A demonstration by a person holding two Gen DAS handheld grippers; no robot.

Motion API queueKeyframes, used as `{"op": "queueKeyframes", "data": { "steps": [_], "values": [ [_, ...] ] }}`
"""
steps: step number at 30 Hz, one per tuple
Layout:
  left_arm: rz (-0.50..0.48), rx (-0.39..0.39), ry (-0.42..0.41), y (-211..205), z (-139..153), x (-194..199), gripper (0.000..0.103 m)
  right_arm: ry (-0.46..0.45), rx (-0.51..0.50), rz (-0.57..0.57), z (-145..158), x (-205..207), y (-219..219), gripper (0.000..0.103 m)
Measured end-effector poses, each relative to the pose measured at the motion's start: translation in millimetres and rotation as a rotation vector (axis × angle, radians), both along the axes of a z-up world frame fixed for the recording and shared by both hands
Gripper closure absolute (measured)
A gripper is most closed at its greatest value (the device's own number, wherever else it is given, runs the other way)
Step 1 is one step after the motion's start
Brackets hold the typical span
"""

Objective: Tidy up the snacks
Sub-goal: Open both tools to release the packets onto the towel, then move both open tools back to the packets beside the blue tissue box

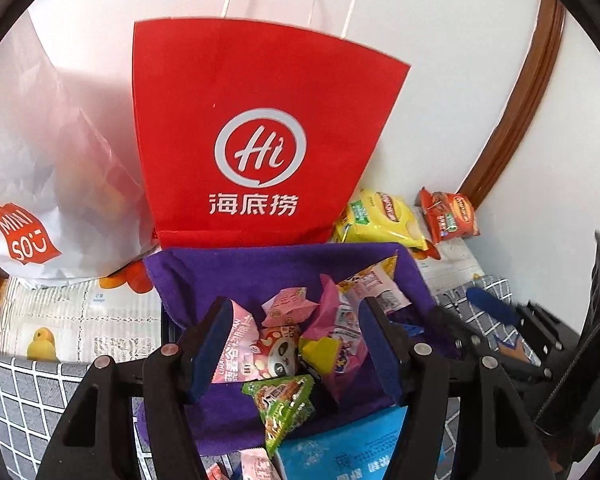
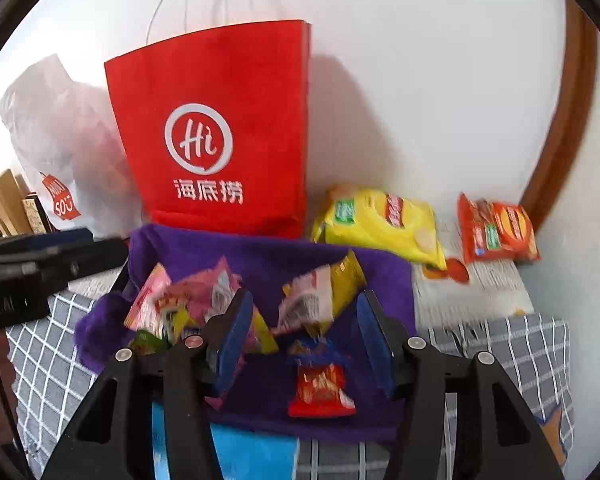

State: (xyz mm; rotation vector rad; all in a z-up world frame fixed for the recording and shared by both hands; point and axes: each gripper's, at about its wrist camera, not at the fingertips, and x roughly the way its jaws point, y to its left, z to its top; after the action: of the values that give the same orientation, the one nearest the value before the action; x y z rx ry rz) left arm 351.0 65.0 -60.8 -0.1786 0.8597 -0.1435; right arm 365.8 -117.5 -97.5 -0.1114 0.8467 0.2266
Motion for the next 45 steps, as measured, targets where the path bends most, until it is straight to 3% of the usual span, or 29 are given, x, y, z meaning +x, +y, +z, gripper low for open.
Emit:
{"op": "queueKeyframes", "data": {
  "steps": [4, 8, 14, 18, 21, 29, 34, 37, 40, 43, 45],
  "values": [
    [-0.007, 0.038, -0.033, -1, 14, -10, 0.04, 0.077, 0.013, -0.021, 6, -20, -15, 0.051],
    [-0.005, 0.017, -0.072, 5, 32, -22, 0.04, 0.126, 0.028, -0.016, 16, -49, -23, 0.052],
    [0.012, -0.006, -0.101, 10, 56, -46, 0.04, 0.098, 0.027, 0.043, 27, -100, -7, 0.052],
    [0.027, 0.077, -0.125, 16, 62, -74, 0.039, 0.125, 0.061, 0.088, 17, -124, 10, 0.052],
    [0.068, 0.103, -0.11, 36, 57, -92, 0.039, 0.151, 0.07, 0.125, 4, -139, 29, 0.055],
    [0.147, 0.046, -0.025, 91, 25, -133, 0.039, 0.237, 0.057, 0.265, -42, -177, 83, 0.059],
    [0.143, 0.016, 0.003, 101, 7, -148, 0.039, 0.265, 0.085, 0.264, -58, -183, 88, 0.059],
    [0.132, 0.028, 0.011, 99, 2, -153, 0.039, 0.302, 0.169, 0.24, -63, -174, 88, 0.059],
    [0.125, 0.033, 0.017, 97, -3, -157, 0.039, 0.332, 0.24, 0.213, -69, -165, 88, 0.064],
    [0.119, 0.038, 0.026, 94, -8, -159, 0.039, 0.357, 0.244, 0.186, -77, -158, 88, 0.091],
    [0.118, 0.047, 0.035, 92, -11, -159, 0.039, 0.361, 0.273, 0.189, -79, -157, 85, 0.092]
  ]
}}
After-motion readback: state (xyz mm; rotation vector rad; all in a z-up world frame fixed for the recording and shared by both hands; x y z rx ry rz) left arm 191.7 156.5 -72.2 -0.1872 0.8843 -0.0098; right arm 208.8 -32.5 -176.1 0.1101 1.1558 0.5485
